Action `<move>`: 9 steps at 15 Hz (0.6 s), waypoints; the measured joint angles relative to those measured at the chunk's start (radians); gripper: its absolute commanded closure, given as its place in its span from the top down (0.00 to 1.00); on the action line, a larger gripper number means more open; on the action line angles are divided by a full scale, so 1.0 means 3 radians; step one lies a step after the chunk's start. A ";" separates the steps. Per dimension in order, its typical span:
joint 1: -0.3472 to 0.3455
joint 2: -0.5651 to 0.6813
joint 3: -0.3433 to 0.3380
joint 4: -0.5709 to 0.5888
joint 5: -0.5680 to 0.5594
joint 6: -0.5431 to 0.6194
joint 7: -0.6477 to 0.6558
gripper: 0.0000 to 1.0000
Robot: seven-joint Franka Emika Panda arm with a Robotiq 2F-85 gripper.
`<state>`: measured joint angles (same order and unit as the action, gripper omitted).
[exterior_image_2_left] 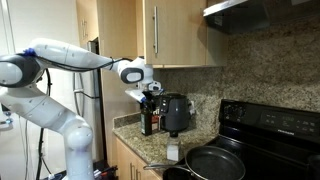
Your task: Turn off the air fryer
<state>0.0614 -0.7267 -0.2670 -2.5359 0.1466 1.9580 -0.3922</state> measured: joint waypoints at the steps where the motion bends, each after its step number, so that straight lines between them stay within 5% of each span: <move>1: 0.0065 0.0050 0.0030 0.0178 0.0020 -0.0255 0.0004 1.00; 5: 0.0407 0.0356 0.0029 0.1014 -0.0013 -0.1284 0.0047 1.00; 9: 0.0415 0.0670 0.0095 0.1603 -0.0048 -0.1908 -0.0136 1.00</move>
<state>0.1859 -0.5258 -0.2384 -2.0550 0.1321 1.3855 -0.4329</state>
